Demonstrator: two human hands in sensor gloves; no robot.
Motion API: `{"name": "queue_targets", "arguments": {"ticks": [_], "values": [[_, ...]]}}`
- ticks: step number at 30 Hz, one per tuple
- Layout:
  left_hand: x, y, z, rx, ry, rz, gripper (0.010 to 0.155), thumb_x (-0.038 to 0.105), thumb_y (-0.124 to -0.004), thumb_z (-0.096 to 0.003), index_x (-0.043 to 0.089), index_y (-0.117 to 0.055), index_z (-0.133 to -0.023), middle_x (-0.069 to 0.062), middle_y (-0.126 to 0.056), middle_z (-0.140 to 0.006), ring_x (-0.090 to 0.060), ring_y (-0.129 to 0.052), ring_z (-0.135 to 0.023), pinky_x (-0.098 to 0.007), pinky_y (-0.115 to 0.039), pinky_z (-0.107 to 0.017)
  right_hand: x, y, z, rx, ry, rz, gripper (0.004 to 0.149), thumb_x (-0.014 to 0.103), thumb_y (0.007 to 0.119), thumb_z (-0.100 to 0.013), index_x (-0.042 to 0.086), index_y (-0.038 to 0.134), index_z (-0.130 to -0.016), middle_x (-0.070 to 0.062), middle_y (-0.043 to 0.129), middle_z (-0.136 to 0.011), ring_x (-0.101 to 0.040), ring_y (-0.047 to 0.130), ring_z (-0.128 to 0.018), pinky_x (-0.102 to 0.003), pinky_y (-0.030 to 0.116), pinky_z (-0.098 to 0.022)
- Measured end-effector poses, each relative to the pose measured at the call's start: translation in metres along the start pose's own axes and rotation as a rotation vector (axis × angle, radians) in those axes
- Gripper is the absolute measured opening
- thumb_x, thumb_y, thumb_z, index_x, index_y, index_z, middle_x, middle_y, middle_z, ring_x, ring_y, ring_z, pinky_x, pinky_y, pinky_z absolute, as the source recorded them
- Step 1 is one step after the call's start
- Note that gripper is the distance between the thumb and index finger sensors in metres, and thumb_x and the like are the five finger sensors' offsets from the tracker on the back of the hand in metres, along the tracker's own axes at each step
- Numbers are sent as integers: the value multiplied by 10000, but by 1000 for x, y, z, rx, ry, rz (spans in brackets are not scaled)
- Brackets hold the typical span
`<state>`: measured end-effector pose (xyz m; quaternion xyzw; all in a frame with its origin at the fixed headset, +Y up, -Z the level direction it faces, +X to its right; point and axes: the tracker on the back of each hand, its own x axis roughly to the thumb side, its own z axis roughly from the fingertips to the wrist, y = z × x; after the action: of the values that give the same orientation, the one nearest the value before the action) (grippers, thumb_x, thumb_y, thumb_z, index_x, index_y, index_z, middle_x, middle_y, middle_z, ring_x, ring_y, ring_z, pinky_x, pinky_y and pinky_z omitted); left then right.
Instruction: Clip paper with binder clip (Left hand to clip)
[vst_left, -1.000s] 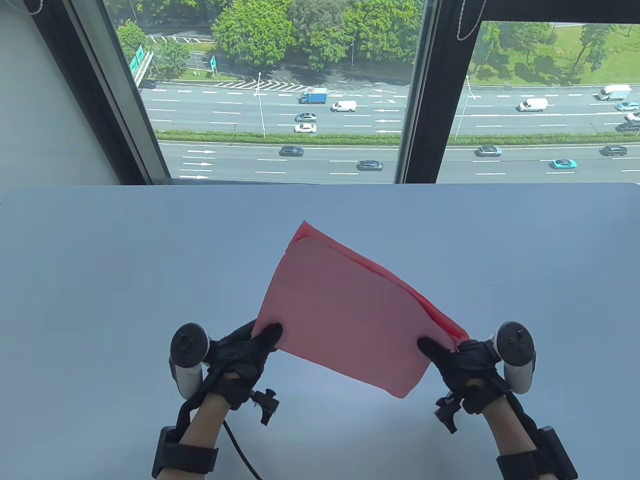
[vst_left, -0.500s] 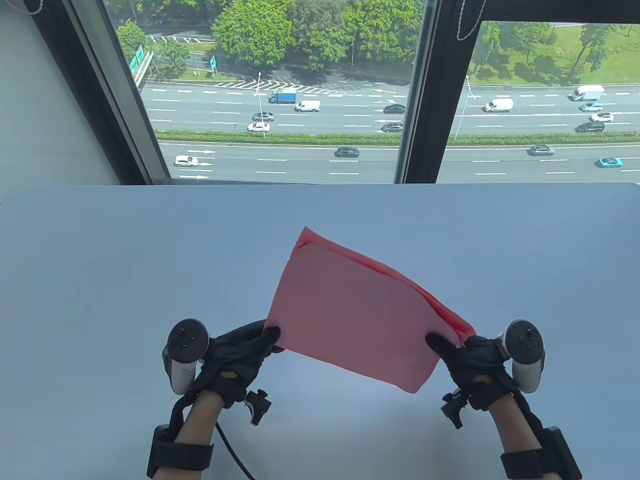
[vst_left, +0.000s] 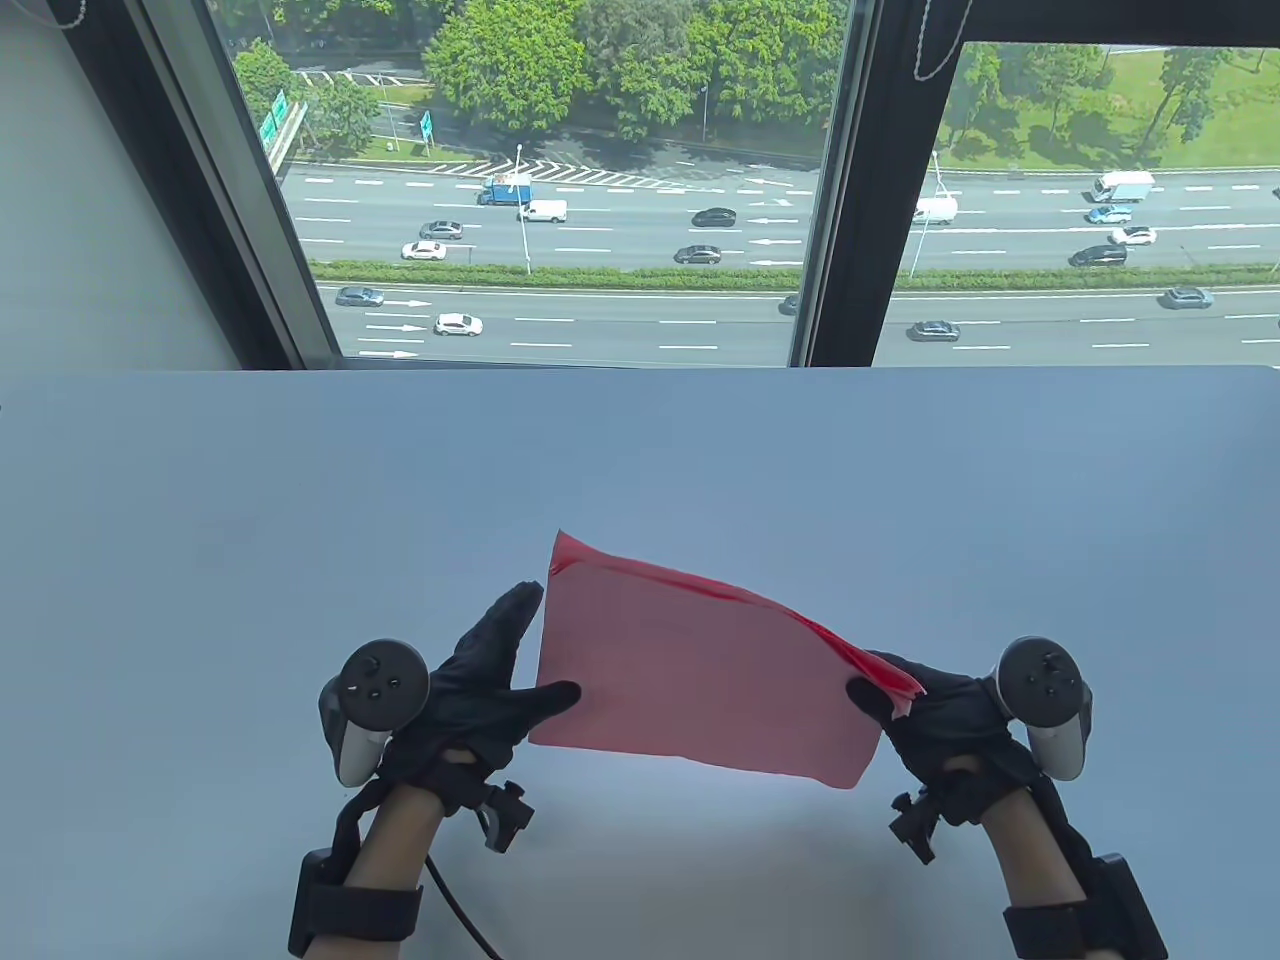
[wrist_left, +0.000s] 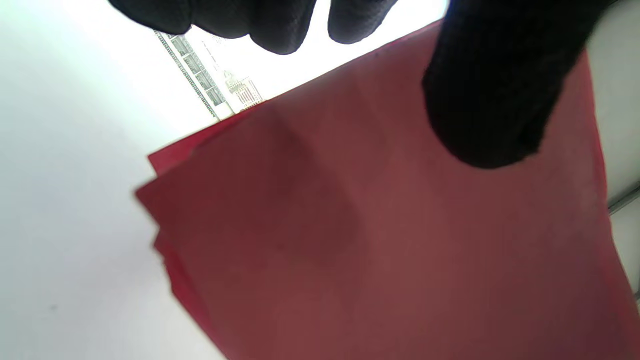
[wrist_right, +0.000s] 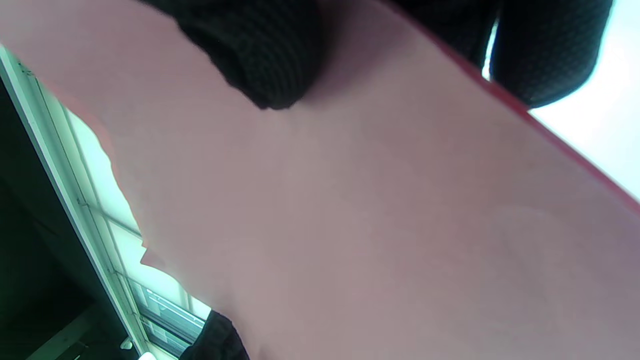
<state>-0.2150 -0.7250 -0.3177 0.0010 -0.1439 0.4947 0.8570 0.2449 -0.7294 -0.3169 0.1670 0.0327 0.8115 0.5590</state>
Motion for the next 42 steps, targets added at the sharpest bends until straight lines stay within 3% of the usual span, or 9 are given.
{"name": "queue_targets", "arguments": {"ticks": [6,9,13,18,22,29,34,39,42], "values": [[1,-6,-1,-47,-20,-27,968,574,-948,-373,281,-444,-1146,-104,-557,-1181,-447,-527,-1048,-612,-569,-687,2,4,-2,75,-3,8,429,252,838,-444,191,908,-863,-103,994,-755,-430,956,-670,-626,729,-512],[1,-12,-3,-100,-73,20,775,507,-931,-407,308,-634,-1094,-74,-753,-1101,-417,-739,-970,-598,-671,-635,5,7,-1,67,-19,27,430,256,841,-445,184,909,-863,-110,997,-757,-434,961,-666,-626,735,-505],[8,-21,-2,-88,-146,61,464,418,-831,-467,275,-911,-901,-66,-977,-897,-380,-985,-730,-558,-793,-522,15,8,4,-4,-71,89,436,265,839,-450,164,895,-871,-121,995,-765,-430,975,-653,-617,752,-494],[14,-25,0,-38,-214,-17,465,424,-828,-463,264,-915,-891,-60,-989,-877,-364,-997,-718,-550,-800,-519,23,8,6,-57,-130,149,450,273,843,-448,133,881,-873,-132,992,-765,-426,980,-650,-615,758,-488],[5,-34,-1,-107,-145,-37,626,471,-864,-448,281,-744,-1033,-61,-875,-1003,-413,-910,-821,-578,-751,-573,16,12,5,-40,-109,180,596,355,894,-433,135,763,-972,-154,937,-835,-447,945,-696,-624,749,-494],[12,-39,1,-65,-202,6,482,408,-814,-472,262,-877,-926,-60,-960,-909,-382,-963,-762,-565,-777,-546,18,16,6,-65,-149,156,462,295,841,-452,144,865,-888,-133,989,-769,-422,992,-630,-604,774,-470],[6,-42,-1,-138,-134,-5,566,439,-834,-469,292,-773,-1013,-54,-882,-999,-406,-899,-837,-581,-743,-582,12,22,4,-9,-104,150,524,328,857,-453,138,803,-939,-149,960,-806,-437,968,-663,-616,761,-479],[11,-37,0,-70,-182,36,479,378,-816,-473,271,-868,-937,-57,-954,-921,-377,-957,-773,-574,-769,-553,17,22,5,-43,-149,134,471,307,846,-452,132,860,-889,-143,992,-760,-424,997,-618,-603,777,-463],[9,-40,-1,-130,-141,7,536,426,-834,-467,280,-819,-983,-62,-918,-962,-388,-933,-801,-577,-756,-567,18,27,5,-20,-142,145,507,329,867,-445,137,834,-913,-144,979,-780,-430,986,-634,-605,772,-470]]}}
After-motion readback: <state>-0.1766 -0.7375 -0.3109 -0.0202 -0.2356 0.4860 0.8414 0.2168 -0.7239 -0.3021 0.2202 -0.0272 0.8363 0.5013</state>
